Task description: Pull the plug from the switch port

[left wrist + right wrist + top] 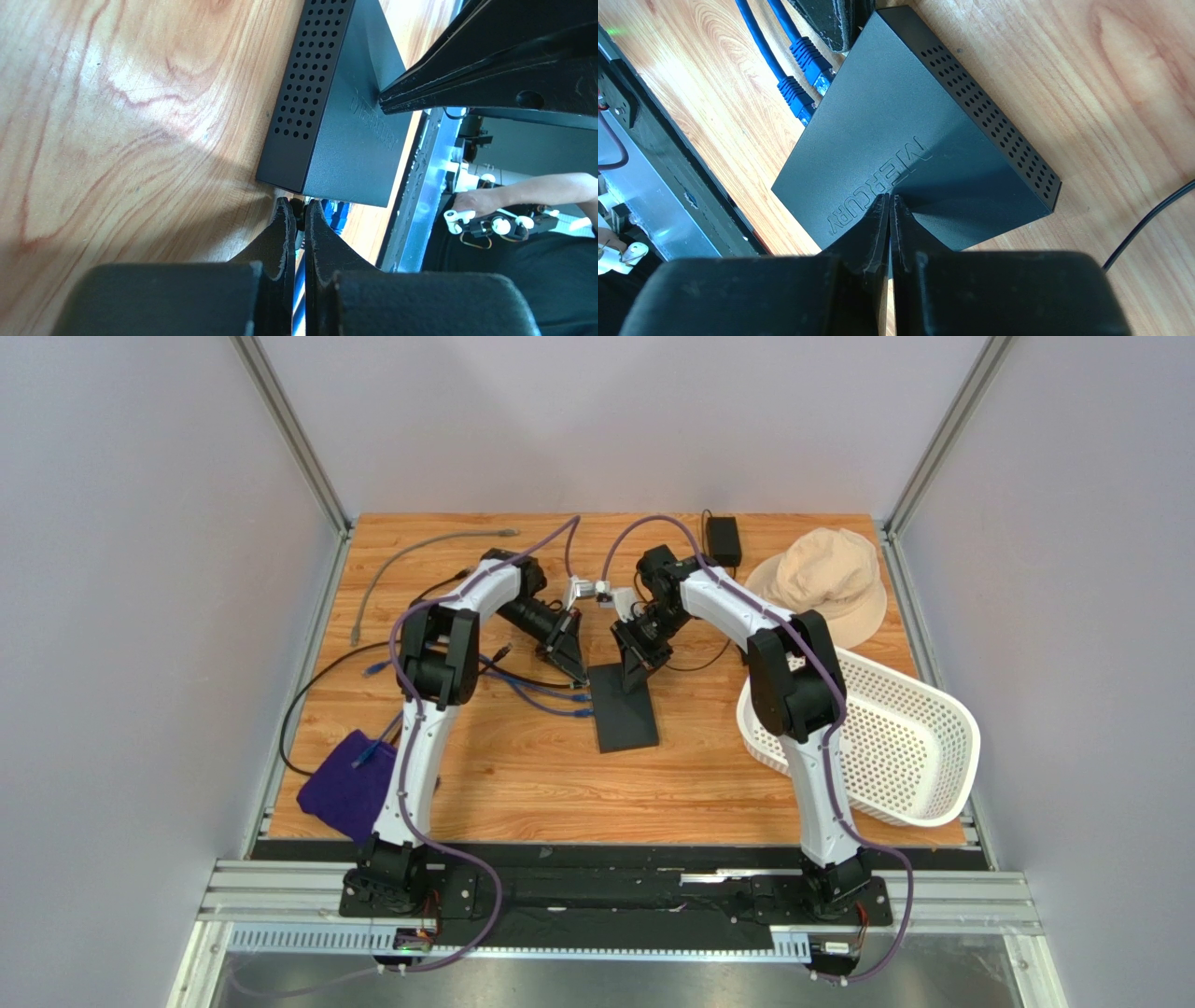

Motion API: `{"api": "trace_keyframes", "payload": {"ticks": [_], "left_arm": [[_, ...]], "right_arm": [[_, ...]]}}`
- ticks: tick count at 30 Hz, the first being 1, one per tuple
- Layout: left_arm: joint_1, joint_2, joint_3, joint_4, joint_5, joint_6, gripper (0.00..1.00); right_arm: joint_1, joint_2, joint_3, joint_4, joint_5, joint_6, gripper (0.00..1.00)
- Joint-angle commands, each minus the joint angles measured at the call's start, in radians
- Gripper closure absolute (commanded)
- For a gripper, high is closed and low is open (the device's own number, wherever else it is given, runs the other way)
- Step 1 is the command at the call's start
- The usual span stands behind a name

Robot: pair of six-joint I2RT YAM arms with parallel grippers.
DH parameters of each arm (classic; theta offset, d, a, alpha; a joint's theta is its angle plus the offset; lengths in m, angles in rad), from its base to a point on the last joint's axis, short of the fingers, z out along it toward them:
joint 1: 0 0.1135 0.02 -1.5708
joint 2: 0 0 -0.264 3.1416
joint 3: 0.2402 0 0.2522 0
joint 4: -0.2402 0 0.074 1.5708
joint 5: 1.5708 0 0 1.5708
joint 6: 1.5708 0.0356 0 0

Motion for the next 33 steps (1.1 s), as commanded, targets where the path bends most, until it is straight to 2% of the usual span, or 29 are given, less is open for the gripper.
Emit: {"api": "trace_keyframes", "payload": {"ticks": [1,9,15,17,18,21,24,33], "left_arm": [[0.016,0.020,0.035,-0.207,0.055,0.052,1.00],[0.016,0.052,0.144,-0.231,0.032,0.044,1.00],[0.016,0.052,0.101,-0.313,0.033,0.127,1.00],[0.018,0.040,0.080,-0.264,0.012,0.104,1.00],[0.019,0.032,0.045,-0.238,-0.011,0.068,0.82],[0.022,0.003,0.002,-0.155,-0.028,0.020,0.60],[0.021,0.017,0.014,-0.159,-0.013,0.023,0.56],[0.007,0.049,0.025,-0.210,0.009,0.066,0.55]], "right_arm": [[-0.001,0.066,-0.037,0.007,0.143,-0.036,0.96],[-0.001,0.068,-0.037,0.008,0.143,-0.038,0.96],[-0.001,0.067,-0.038,0.010,0.143,-0.041,0.96],[-0.003,0.071,-0.035,0.008,0.143,-0.041,0.96],[0.000,0.071,-0.034,0.008,0.141,-0.042,0.96],[0.000,0.072,-0.032,0.008,0.143,-0.041,0.96],[0.000,0.069,-0.035,0.008,0.143,-0.042,0.96],[0.000,0.066,-0.037,0.008,0.147,-0.044,0.96]]}}
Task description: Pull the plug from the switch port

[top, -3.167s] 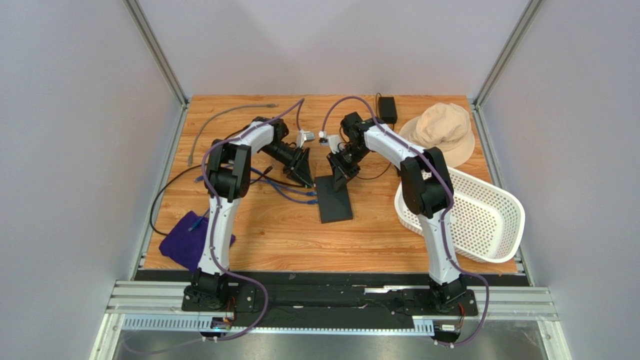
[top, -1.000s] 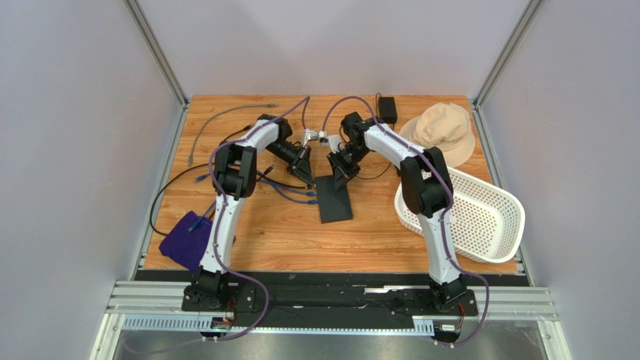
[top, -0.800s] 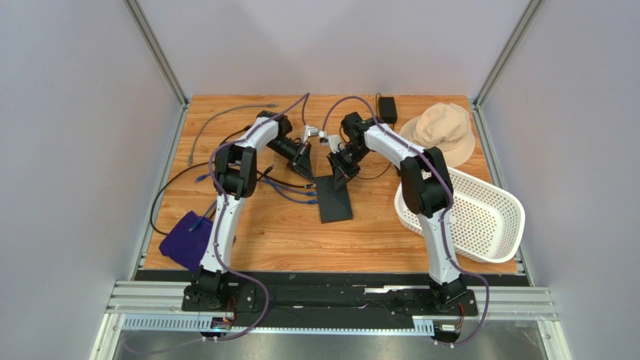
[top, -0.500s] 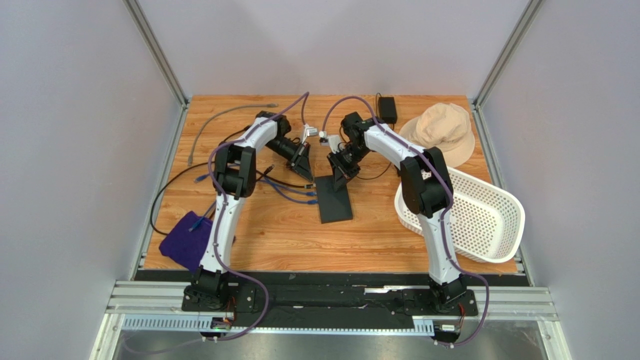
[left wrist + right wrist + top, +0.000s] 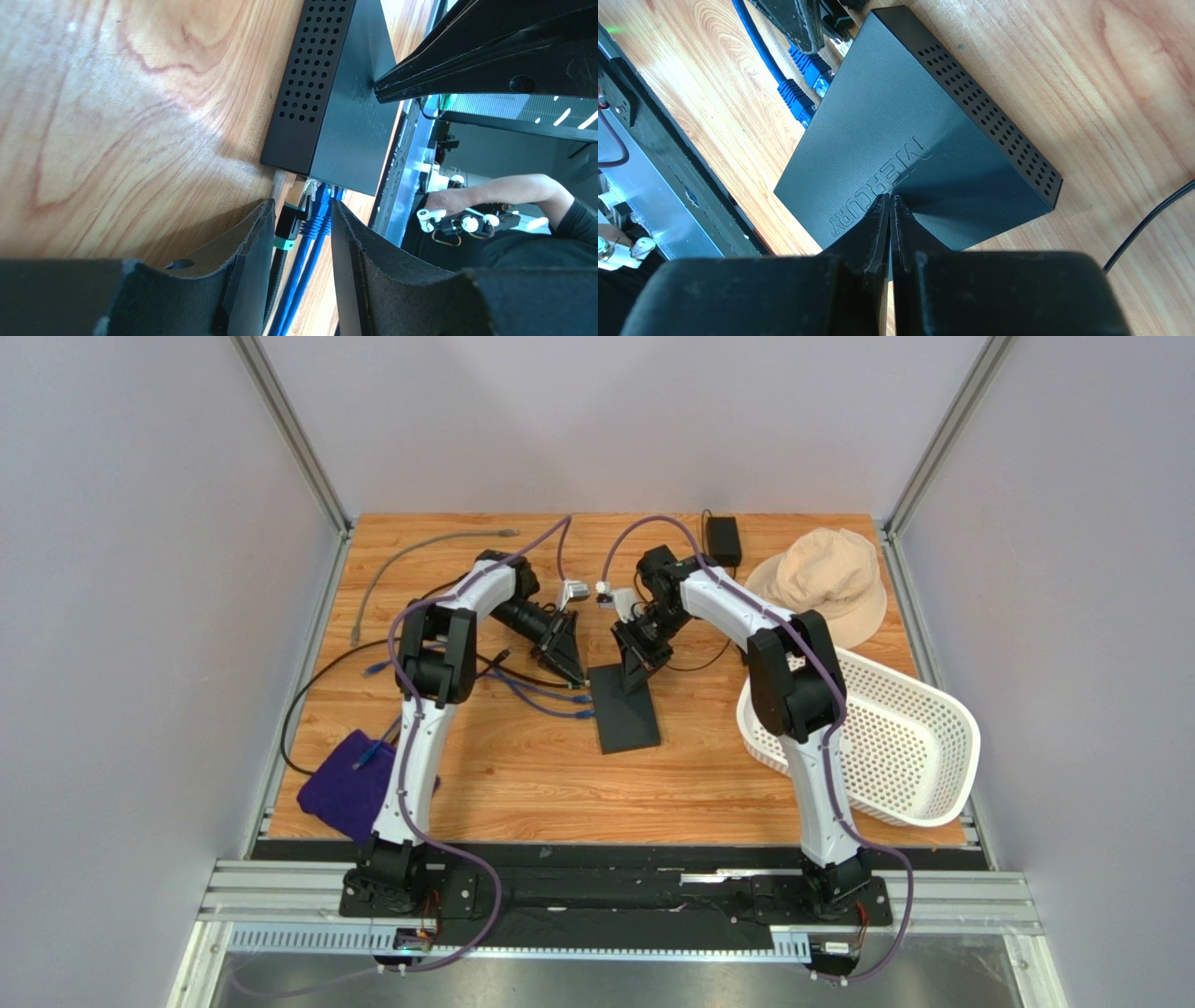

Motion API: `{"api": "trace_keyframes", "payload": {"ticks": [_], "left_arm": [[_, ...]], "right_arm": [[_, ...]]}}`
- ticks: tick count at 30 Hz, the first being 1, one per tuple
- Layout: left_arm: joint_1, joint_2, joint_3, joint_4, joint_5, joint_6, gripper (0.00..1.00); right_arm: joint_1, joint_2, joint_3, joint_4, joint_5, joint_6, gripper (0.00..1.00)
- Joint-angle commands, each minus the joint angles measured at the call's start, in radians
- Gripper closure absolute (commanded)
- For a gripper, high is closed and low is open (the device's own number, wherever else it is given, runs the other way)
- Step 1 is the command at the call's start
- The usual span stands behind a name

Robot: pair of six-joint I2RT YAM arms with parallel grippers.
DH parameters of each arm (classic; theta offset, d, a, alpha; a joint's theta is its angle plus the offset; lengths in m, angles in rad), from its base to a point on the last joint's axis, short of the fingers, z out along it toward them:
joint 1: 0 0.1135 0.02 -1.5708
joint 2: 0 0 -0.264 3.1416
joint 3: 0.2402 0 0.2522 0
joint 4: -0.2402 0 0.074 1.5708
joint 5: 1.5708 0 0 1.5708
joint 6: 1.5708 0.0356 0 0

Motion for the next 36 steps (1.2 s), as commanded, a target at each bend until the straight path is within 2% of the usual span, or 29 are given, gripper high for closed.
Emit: {"api": "trace_keyframes", "payload": {"ticks": [1,10,13,14,17,19,24,28,32,36], "left_arm": [[-0.028,0.008,0.000,-0.124,-0.042,0.046,0.55],[-0.062,-0.015,-0.003,-0.094,-0.119,0.006,0.59],[-0.065,-0.025,-0.004,-0.106,-0.171,0.006,0.70],[-0.066,-0.025,-0.004,-0.109,-0.191,0.006,0.80],[-0.065,-0.027,-0.003,-0.117,-0.214,0.006,0.95],[-0.063,-0.027,-0.003,-0.117,-0.214,0.004,1.00],[-0.036,-0.025,-0.010,-0.151,-0.219,0.045,1.00],[0.030,-0.027,-0.031,-0.206,-0.211,0.131,1.00],[0.059,-0.012,0.063,-0.306,-0.147,0.205,1.00],[0.072,-0.045,0.143,-0.304,-0.125,0.207,1.00]], "right_arm": [[0.002,0.069,-0.037,0.015,0.146,-0.043,0.96],[0.006,0.069,-0.034,0.015,0.149,-0.045,0.96],[0.005,0.069,-0.034,0.015,0.148,-0.045,0.96],[0.003,0.069,-0.032,0.017,0.148,-0.045,0.96],[0.003,0.075,-0.028,0.017,0.146,-0.045,0.96],[0.005,0.078,-0.024,0.015,0.145,-0.043,0.96],[0.003,0.072,-0.030,0.015,0.148,-0.047,0.96],[0.003,0.069,-0.035,0.017,0.149,-0.047,0.96],[0.005,0.075,-0.024,0.015,0.151,-0.043,0.96],[0.006,0.074,-0.024,0.015,0.154,-0.043,0.96]]}}
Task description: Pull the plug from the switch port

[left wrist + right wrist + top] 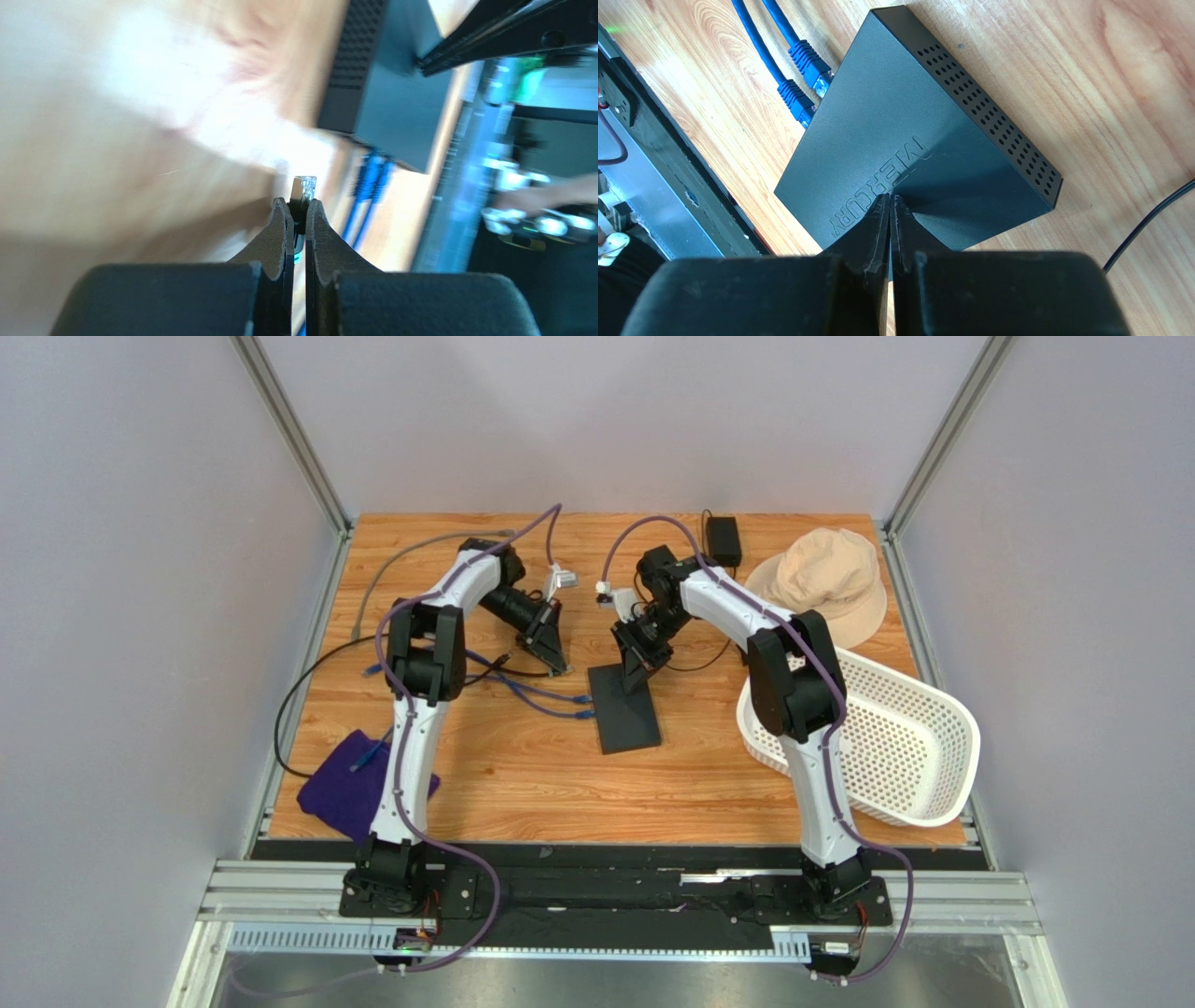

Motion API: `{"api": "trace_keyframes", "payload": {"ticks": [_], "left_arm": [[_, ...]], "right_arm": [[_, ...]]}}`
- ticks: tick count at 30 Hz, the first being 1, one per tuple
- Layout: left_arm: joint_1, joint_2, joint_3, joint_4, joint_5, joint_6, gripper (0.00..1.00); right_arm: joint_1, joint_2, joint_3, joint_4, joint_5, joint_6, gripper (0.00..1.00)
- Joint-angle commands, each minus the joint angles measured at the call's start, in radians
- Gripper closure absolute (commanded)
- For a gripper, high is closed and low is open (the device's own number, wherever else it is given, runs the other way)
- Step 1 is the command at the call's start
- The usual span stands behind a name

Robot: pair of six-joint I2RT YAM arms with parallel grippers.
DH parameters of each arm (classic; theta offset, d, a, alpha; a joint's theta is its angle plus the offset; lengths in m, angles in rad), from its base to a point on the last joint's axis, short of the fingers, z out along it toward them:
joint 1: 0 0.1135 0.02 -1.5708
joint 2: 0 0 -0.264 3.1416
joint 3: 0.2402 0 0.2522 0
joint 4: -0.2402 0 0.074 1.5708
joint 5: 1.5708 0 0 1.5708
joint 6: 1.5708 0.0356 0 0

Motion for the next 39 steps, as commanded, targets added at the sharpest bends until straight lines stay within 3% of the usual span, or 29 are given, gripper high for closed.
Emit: {"api": "trace_keyframes", "payload": {"ticks": [1,5,17,22,29,30,31,32,37,39], "left_arm": [[0.024,-0.027,0.115,-0.286,-0.014,0.082,1.00],[0.059,-0.037,0.247,-0.230,-0.014,-0.020,1.00],[0.261,-0.128,0.411,0.315,-0.195,-0.379,1.00],[0.264,-0.131,0.396,0.629,-0.177,-0.577,1.00],[0.185,-0.045,0.468,0.764,-0.269,-0.628,1.00],[0.171,-0.045,0.479,0.796,-0.285,-0.648,0.91],[0.163,-0.047,0.502,0.801,-0.322,-0.646,0.55],[0.156,-0.066,0.502,0.806,-0.336,-0.643,0.45],[0.145,-0.180,0.441,0.817,-0.346,-0.698,0.20],[0.145,-0.234,0.406,0.786,-0.313,-0.717,0.17]], "right_arm": [[0.006,0.072,-0.026,0.016,0.155,-0.045,0.96],[0.006,0.068,-0.027,0.014,0.156,-0.047,0.96],[0.012,0.058,-0.035,0.016,0.164,-0.045,0.96],[0.018,0.057,-0.034,0.016,0.170,-0.045,0.96],[0.023,0.052,-0.034,0.016,0.178,-0.045,0.96],[0.025,0.051,-0.038,0.016,0.179,-0.045,0.96],[0.025,0.049,-0.040,0.016,0.179,-0.047,0.96],[0.023,0.048,-0.041,0.017,0.181,-0.047,0.96],[0.025,0.031,-0.023,0.017,0.184,-0.068,0.97],[0.028,0.012,-0.011,0.017,0.182,-0.074,0.97]]}}
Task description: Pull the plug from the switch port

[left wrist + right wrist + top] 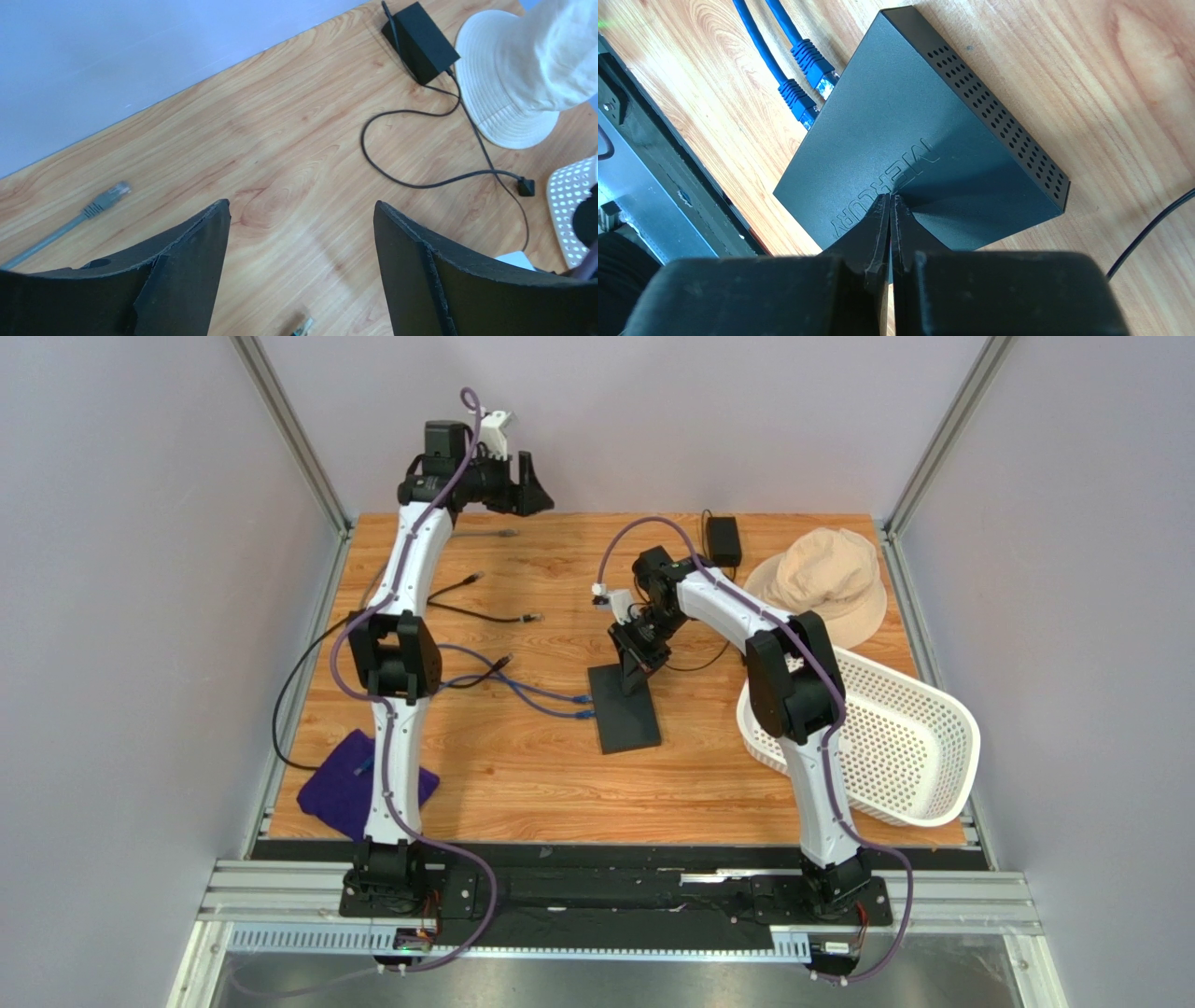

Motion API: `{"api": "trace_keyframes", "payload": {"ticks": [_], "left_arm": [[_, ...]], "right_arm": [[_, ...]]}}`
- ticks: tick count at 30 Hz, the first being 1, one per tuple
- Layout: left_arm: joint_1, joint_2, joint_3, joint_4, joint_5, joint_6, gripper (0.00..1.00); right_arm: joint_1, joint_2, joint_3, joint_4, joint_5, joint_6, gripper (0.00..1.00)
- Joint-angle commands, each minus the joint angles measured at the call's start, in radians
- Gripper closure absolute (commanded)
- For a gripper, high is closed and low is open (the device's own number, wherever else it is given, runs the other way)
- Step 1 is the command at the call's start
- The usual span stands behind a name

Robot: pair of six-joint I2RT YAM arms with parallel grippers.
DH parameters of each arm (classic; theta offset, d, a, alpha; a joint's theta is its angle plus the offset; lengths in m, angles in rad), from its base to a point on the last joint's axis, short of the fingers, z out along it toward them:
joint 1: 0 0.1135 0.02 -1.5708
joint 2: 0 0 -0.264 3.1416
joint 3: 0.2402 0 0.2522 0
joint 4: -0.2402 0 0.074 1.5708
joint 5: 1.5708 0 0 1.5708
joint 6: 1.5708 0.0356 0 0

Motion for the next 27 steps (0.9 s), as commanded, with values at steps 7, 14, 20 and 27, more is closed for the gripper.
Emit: {"api": "trace_keyframes", "payload": {"ticks": [7,14,20,27], "left_arm": [[0.001,-0.395,-0.572,0.061,0.358,-0.067,0.19],[-0.072,-0.449,-0.858,0.007,0.438,0.028,0.25],[-0.108,-0.368,-0.880,-0.180,0.408,0.197,0.28],[-0.143,-0.320,-0.897,-0.324,0.360,0.375,0.28]], "right_arm": [[0.012,-0.088,-0.036,0.028,0.141,-0.068,0.98],[0.009,-0.103,-0.061,0.043,0.139,-0.045,1.00],[0.009,-0.059,-0.058,0.043,0.124,-0.016,1.00],[0.005,-0.023,-0.063,0.043,0.133,-0.013,1.00]]}}
